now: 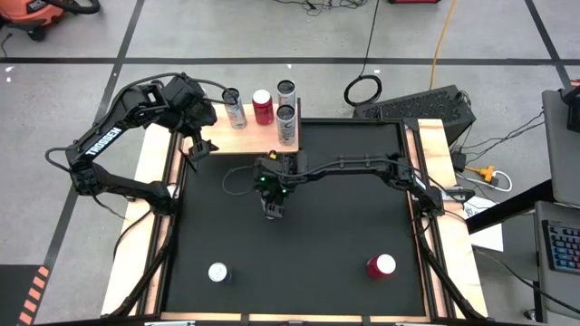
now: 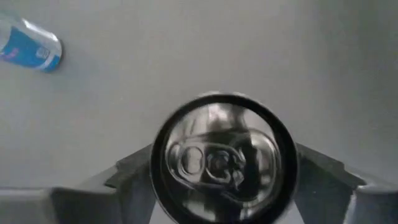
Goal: Place canned beverage on shelf
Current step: Put the white pink soda can on the shelf aligned with the other white pink soda can
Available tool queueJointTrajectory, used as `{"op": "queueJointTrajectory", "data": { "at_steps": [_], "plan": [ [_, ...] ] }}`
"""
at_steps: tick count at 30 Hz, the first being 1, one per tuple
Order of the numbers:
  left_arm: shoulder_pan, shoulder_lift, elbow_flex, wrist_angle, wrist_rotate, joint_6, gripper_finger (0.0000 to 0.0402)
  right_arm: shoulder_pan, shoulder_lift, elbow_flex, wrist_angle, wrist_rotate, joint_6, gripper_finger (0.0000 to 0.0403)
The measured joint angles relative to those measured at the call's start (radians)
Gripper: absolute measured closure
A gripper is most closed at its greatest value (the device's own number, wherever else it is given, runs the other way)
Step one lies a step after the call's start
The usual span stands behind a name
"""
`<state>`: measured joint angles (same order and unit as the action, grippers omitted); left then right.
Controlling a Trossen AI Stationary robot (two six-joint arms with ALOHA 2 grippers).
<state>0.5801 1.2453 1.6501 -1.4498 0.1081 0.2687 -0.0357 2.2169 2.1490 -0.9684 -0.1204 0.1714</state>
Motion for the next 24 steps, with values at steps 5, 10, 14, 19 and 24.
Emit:
{"op": "queueJointTrajectory", "data": {
  "at_steps": [5,10,14,19,24],
  "plan": [
    [0.000,0.000,0.000,0.000,0.000,0.000,0.0013,-0.002,0.000,0.000,0.002,0.012,0.007,0.0089],
    [0.000,0.000,0.000,0.000,0.000,-0.002,0.0013,-0.002,0.000,0.000,-0.001,0.013,0.013,0.0088],
    [0.000,0.000,0.000,0.000,0.000,-0.002,0.0013,-0.001,0.000,0.000,-0.004,0.013,0.025,0.0088],
    [0.000,0.000,0.000,0.000,0.000,-0.003,0.0013,0.014,0.000,0.000,-0.025,0.012,0.031,0.0087],
    [0.000,0.000,0.000,0.000,0.000,-0.006,0.0013,0.027,0.000,0.000,-0.038,0.012,0.044,0.0087]
  ]
}}
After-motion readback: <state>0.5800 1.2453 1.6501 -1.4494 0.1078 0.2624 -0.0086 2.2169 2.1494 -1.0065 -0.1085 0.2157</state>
